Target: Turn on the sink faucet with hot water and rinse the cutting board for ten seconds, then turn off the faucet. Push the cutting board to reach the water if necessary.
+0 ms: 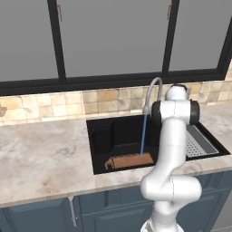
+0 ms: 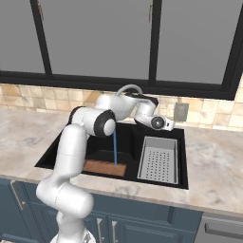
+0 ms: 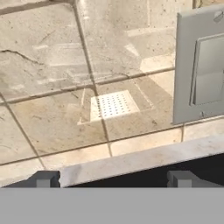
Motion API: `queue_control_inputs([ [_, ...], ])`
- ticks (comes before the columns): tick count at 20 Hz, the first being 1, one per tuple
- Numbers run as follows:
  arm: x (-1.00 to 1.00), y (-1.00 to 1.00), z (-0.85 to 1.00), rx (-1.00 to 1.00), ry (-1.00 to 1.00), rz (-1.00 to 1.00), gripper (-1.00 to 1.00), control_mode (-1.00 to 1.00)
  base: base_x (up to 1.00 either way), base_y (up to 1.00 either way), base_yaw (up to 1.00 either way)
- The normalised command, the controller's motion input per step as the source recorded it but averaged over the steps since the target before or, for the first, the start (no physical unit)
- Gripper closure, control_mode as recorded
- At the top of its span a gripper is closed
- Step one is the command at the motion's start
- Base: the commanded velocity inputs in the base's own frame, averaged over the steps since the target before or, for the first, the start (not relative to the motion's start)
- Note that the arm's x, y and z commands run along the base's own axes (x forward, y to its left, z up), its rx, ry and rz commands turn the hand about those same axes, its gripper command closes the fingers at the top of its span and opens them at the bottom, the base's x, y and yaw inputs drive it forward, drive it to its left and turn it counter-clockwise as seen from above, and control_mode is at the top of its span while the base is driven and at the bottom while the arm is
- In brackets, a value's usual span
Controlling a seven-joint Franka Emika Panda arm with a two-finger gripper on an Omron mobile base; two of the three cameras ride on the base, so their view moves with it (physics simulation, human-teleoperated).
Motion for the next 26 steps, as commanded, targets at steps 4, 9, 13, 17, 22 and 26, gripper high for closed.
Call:
queue_control_inputs([
  [4,-0.69,-0.38,0.6,0.0,0.09,0.12,-1.0,-1.0,0.0,0.0,0.0],
  [9,-0.54,-0.39,0.69,0.0,0.12,0.15,-1.0,-1.0,0.0,0.0,0.0],
  [13,-0.25,-0.28,0.61,0.04,0.11,0.2,-1.0,-1.0,0.0,0.0,0.0],
  [17,-0.01,-0.11,0.39,0.1,0.06,0.29,-1.0,-1.0,0.0,0.0,0.0],
  [22,0.05,-0.01,0.03,0.08,0.07,0.33,-1.0,-1.0,0.0,0.0,0.0],
  [26,0.14,0.0,-0.08,0.0,0.18,0.2,-1.0,-1.0,0.0,0.0,0.0],
])
